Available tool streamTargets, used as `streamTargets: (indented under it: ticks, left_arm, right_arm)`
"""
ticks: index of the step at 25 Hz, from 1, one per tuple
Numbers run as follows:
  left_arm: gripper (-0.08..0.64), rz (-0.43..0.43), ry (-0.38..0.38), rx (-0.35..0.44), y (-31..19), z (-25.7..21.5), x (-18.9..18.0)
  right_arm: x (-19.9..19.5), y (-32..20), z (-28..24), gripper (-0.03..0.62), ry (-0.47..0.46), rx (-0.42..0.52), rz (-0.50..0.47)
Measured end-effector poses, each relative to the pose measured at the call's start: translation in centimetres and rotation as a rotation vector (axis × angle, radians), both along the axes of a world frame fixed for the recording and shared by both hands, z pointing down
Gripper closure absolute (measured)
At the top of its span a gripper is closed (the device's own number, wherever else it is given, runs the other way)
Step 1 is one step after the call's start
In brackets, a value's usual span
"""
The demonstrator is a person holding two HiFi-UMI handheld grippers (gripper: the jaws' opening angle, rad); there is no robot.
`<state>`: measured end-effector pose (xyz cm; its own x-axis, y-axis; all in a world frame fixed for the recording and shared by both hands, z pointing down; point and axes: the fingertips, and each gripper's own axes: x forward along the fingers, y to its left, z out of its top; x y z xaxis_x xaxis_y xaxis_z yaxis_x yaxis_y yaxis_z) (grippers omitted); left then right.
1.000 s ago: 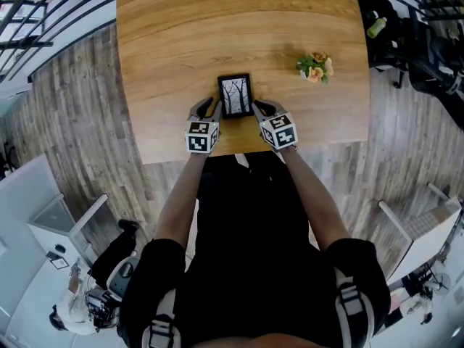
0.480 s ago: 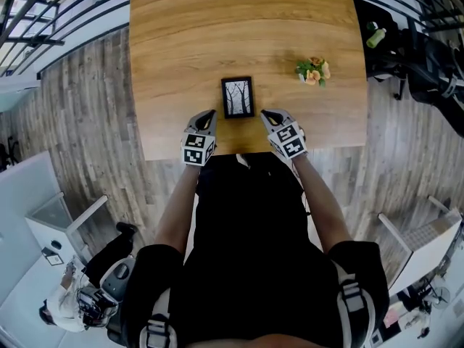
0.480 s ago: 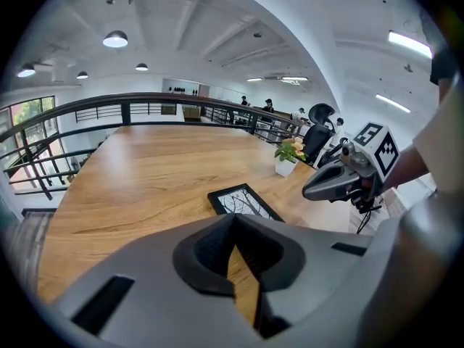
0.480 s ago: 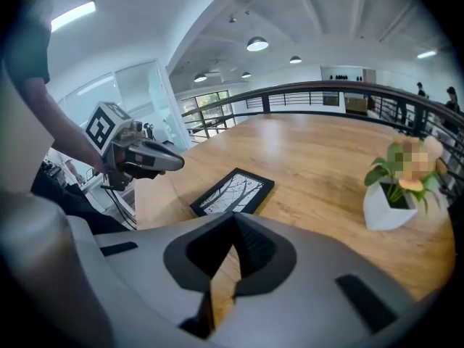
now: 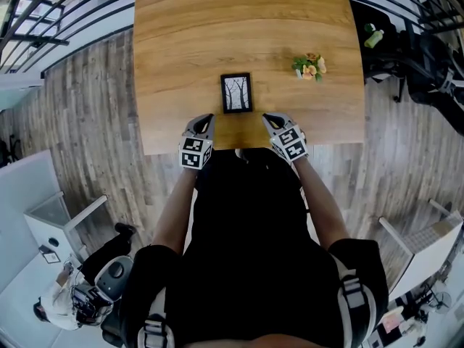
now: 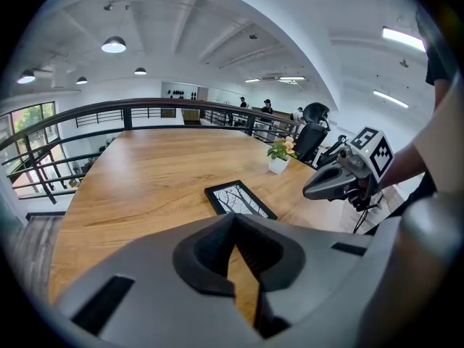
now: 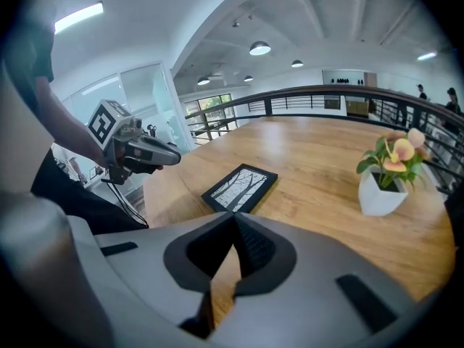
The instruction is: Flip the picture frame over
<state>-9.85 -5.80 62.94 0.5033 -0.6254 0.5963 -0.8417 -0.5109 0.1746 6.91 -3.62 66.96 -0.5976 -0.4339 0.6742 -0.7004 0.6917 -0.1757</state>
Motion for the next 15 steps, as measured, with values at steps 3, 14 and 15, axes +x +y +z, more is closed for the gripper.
streamTargets:
  ticks: [3, 14, 15]
  left_arm:
    - [0.538, 0.002, 0.0, 0.0, 0.7, -0.01, -0.23]
    - [0.538, 0.0, 0.012, 0.0, 1.12, -0.05, -0.3]
    - [0.538, 0.003, 0.011, -0.001, 1.16, -0.03, -0.21]
  right_arm:
    - [0.18, 0.63, -0.03, 0.586, 0.002, 0.012, -0.003]
    - [0.53, 0.68, -0.51, 0.586, 0.015, 0.048, 0.011]
    - [0.66, 0.76, -0.51, 0.586, 0.016, 0.047, 0.015]
